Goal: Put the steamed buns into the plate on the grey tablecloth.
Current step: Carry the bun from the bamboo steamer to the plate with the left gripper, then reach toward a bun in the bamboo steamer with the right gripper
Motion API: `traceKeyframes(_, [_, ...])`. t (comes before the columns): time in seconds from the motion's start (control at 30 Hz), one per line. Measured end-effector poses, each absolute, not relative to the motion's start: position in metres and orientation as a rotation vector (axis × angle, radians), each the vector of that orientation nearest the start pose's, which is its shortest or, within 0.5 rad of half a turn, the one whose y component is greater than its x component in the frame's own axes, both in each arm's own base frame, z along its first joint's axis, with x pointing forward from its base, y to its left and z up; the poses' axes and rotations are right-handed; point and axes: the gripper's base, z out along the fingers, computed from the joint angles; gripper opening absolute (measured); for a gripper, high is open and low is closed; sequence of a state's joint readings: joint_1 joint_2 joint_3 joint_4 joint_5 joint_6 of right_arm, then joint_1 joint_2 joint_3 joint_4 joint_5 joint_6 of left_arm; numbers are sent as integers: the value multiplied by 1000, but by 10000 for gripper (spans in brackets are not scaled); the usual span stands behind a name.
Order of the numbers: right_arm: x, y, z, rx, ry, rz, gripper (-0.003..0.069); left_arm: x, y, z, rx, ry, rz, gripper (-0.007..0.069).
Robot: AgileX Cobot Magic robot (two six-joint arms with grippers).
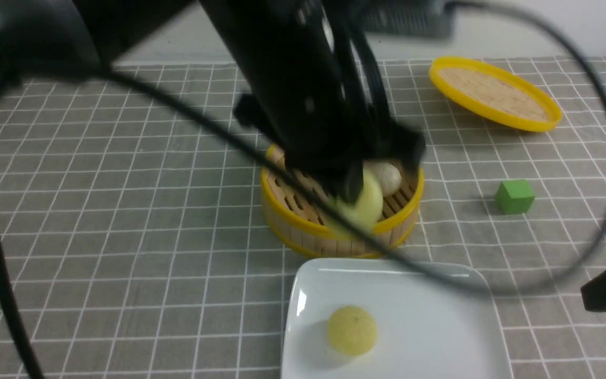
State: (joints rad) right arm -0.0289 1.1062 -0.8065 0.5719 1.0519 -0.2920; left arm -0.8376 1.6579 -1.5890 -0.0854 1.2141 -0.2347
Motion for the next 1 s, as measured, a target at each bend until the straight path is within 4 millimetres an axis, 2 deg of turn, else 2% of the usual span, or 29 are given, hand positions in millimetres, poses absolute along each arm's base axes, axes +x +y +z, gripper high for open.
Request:
traceKeyframes(0.07, [189,37,287,-69,2684,666,224,201,-266,311,829,2791,-369,22])
traceKeyframes(0.1, [189,37,287,-69,2684,666,224,200,-268,311,823,2788,-379,22])
traceKeyframes(0.13, [189,37,287,-69,2684,666,225,187,-266,290,786,2832,-376,22])
traceKeyframes(0.2, [189,37,287,-69,2684,666,227,176,-267,267,717,2854,-397,24])
traceKeyframes(0.3, [189,37,287,-69,2684,666,231,171,-269,245,624,2836,-461,30])
traceKeyframes(0.53, [189,38,287,-67,2683,670,235,171,-269,234,585,2823,-484,78])
traceKeyframes(0.8, [190,37,287,-63,2675,667,237,179,-278,211,590,2840,-441,349])
traceKeyframes(0.83, [190,38,288,-57,2669,675,237,180,-278,212,601,2827,-431,383])
traceKeyframes(0.87, [190,38,288,-57,2669,676,237,181,-278,212,605,2826,-426,383])
traceKeyframes(0.97, [190,40,291,-79,2659,708,237,191,-277,233,621,2723,-416,402])
traceKeyframes(1.0, [191,42,295,-116,2651,743,236,202,-272,255,595,2650,-408,379])
